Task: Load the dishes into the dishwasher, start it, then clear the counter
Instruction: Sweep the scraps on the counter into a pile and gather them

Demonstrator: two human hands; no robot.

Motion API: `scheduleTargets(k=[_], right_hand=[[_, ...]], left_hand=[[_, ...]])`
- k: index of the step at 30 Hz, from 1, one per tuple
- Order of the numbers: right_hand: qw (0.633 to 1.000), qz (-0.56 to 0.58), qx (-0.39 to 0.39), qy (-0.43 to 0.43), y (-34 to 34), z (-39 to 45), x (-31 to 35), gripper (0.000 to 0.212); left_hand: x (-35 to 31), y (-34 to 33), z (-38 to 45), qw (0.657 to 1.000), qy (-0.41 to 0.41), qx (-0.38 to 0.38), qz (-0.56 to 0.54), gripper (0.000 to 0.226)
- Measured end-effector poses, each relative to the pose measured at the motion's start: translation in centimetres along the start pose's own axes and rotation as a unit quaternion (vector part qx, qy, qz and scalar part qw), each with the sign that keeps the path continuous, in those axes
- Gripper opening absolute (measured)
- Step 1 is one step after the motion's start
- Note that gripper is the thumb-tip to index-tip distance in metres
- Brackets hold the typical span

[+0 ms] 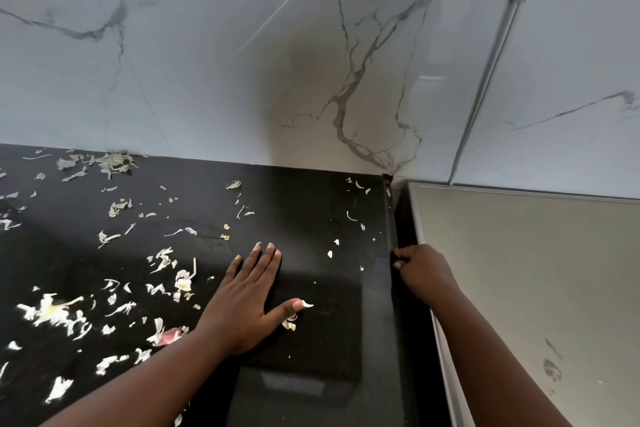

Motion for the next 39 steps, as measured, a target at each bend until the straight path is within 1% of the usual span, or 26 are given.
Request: scheduleTargets(k=[4,8,9,13,16,18,20,22,23,25,26,27,28,29,31,33,34,36,39], right_hand=[[0.999,0.032,-0.003,-0.017,-0.3,-0.5,-0.4,0.027],[0.997,0.052,-0.045,-0.037,-0.1,-0.8,-0.8,0.018],[0.996,0.051,-0.056,-0.036,-0.1,-1.0,-0.7,0.019],[0.994,-0.015,-0.105,0.020,-0.5,-1.9,0.3,0.022],[0.993,-0.033,-0.106,0.033,-1.1,-2.3,0.6,0.021],[0.994,-0.015,-0.104,0.018,-0.9,-2.2,0.6,0.018],[0.991,0.039,-0.128,0.008,-0.3,-2.2,1.0,0.018],[0.984,0.062,-0.164,0.041,0.1,-2.5,2.4,0.018],[0.981,0.051,-0.168,0.081,-0.2,-2.8,3.7,0.017],[0.979,-0.031,-0.133,0.153,-2.2,-3.4,6.3,0.011],[0.977,-0.087,-0.101,0.167,-3.6,-3.6,7.3,0.021],[0.972,-0.136,-0.071,0.176,-5.1,-3.6,7.8,0.036],[0.968,-0.161,-0.049,0.184,-6.1,-3.7,8.1,0.047],[0.967,-0.160,-0.042,0.196,-6.6,-3.7,8.4,0.054],[0.965,-0.111,-0.057,0.230,-6.4,-3.3,8.6,0.057],[0.961,-0.082,-0.065,0.255,-5.6,-2.2,8.5,0.060],[0.960,-0.086,-0.058,0.260,-5.1,-1.0,8.3,0.066],[0.959,-0.131,-0.029,0.250,-4.4,1.8,7.6,0.083],[0.962,-0.189,0.022,0.196,-3.5,6.4,5.9,0.106]], left_hand=[[-0.1,0.0,-0.1,1.000,0.001,0.000,0.008,0.097],[-0.2,0.1,-0.1,1.000,0.001,0.002,0.003,0.095],[-0.2,0.1,-0.1,1.000,0.001,0.001,0.006,0.095],[-0.1,0.1,-0.1,1.000,0.002,-0.001,0.006,0.095],[-0.2,0.2,-0.2,1.000,0.004,0.002,0.011,0.094],[-0.2,0.2,-0.2,1.000,0.002,0.004,0.007,0.094],[-0.2,0.2,-0.2,1.000,0.001,0.003,-0.006,0.097],[-0.2,0.2,-0.1,1.000,0.000,0.001,-0.014,0.098],[-0.2,0.2,-0.1,1.000,0.000,0.001,-0.011,0.097],[-0.1,0.0,-0.1,1.000,0.002,0.004,0.001,0.095],[-0.1,0.0,0.0,1.000,0.002,0.003,0.002,0.095],[0.0,0.0,0.0,1.000,0.003,0.002,-0.002,0.096],[0.1,-0.1,0.1,1.000,0.003,0.003,-0.009,0.097],[0.1,-0.1,0.2,1.000,0.006,0.004,-0.017,0.098],[0.5,-0.1,0.3,0.999,0.023,-0.001,-0.038,0.101],[1.1,0.0,0.6,0.997,0.059,-0.014,-0.052,0.105],[1.3,0.0,0.7,0.995,0.076,-0.019,-0.054,0.106],[1.5,0.0,0.9,0.994,0.094,-0.018,-0.045,0.107],[1.4,0.0,0.9,0.995,0.098,-0.008,-0.029,0.104]])
Point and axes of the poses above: each hand's wrist, its own z-axis towards the middle knuckle, its own y-axis out of the back of the hand, x = y × z, the point moved 8 cm from there along z, towards the middle knuckle, and after that the axes turned 7 degrees about y, right-handed, at the moved point
